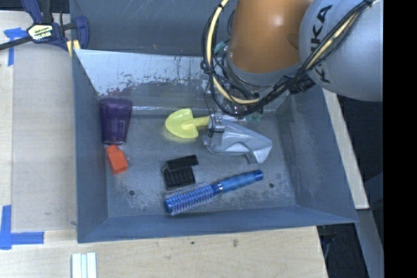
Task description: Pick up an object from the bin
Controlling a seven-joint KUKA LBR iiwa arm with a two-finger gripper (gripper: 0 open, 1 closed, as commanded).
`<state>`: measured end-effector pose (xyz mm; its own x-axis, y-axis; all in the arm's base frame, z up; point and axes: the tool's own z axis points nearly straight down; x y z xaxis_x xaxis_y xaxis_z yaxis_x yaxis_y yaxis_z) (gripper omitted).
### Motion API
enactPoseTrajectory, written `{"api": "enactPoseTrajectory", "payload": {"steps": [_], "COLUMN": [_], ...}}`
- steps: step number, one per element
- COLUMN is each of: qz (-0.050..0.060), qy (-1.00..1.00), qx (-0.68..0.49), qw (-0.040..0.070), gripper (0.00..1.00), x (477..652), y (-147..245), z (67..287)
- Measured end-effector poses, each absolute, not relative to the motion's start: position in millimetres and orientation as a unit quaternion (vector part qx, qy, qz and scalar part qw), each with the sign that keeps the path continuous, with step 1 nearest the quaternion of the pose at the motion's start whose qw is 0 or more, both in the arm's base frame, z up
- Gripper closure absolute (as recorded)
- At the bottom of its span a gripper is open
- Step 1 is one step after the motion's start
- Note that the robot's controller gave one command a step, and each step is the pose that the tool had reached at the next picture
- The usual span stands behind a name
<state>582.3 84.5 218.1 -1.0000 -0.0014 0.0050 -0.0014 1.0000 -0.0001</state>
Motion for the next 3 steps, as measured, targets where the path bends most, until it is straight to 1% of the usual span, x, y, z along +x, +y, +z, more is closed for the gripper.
{"api": "enactPoseTrajectory", "payload": {"steps": [1,2,3], "qz": [0.0,0.0,0.0], "qy": [-1.0,-0.999,-1.0], "qx": [0.0,0.035,0.0], "qw": [-0.002,-0.003,0.0], "gripper": [0.0,0.0,0.0], "x": [583.6,570.2,573.8], "y": [84.2,72.5,78.3], "z": [223.1,179.0,153.3]}}
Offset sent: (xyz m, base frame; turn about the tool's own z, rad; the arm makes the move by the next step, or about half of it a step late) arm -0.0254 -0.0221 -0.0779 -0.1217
